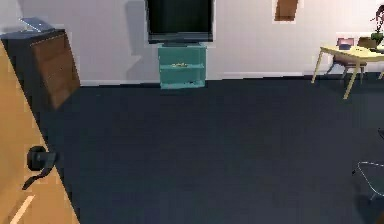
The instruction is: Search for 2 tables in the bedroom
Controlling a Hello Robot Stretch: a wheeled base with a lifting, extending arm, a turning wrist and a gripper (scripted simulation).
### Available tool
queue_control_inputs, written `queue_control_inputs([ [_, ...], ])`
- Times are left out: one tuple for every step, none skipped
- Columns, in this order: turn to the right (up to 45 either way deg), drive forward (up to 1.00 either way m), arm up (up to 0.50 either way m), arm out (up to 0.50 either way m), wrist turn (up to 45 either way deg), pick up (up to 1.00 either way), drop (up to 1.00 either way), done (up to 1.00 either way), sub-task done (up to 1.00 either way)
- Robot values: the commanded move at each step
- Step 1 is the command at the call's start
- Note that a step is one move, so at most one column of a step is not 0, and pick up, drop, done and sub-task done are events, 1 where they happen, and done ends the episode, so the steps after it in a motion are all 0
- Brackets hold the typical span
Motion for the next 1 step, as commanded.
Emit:
queue_control_inputs([
  [33.0,0.0,0.0,0.0,0.0,0.0,0.0,0.0,0.0],
])
